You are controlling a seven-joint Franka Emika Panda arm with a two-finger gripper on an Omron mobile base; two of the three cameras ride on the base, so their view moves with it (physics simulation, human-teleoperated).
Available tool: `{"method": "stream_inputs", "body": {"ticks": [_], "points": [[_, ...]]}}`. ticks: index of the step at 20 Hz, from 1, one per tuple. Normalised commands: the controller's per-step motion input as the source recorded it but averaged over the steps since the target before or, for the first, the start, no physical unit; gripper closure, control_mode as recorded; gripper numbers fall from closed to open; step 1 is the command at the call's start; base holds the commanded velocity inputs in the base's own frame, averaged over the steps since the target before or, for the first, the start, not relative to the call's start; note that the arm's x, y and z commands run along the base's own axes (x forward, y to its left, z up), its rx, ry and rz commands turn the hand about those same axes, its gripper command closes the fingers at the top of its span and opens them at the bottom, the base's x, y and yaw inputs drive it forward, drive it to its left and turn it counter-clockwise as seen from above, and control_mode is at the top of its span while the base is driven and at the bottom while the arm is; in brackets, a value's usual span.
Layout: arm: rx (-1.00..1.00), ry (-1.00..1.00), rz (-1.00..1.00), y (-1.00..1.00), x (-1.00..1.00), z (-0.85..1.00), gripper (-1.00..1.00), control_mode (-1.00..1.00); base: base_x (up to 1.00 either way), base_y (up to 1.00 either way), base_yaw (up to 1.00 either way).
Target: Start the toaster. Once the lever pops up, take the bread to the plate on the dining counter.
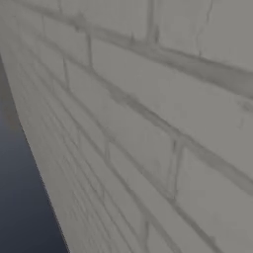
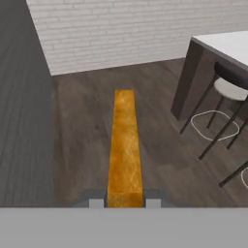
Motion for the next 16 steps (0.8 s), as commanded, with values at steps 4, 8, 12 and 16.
{"method": "stream_inputs", "body": {"ticks": [4, 8, 12, 16], "points": [[0.00, 0.00, 0.00, 0.00, 0.00, 0.00, 1.00, 1.00, 1.00, 0.25, -0.14], [0.00, 0.00, 0.00, 0.00, 0.00, 0.00, 1.00, 1.00, 1.00, 0.05, -0.15], [0.00, 0.00, 0.00, 0.00, 0.00, 0.00, 1.00, 1.00, 0.98, 0.22, -0.35], [0.00, 0.00, 0.00, 0.00, 0.00, 0.00, 1.00, 1.00, 0.86, 0.34, -0.46]]}}
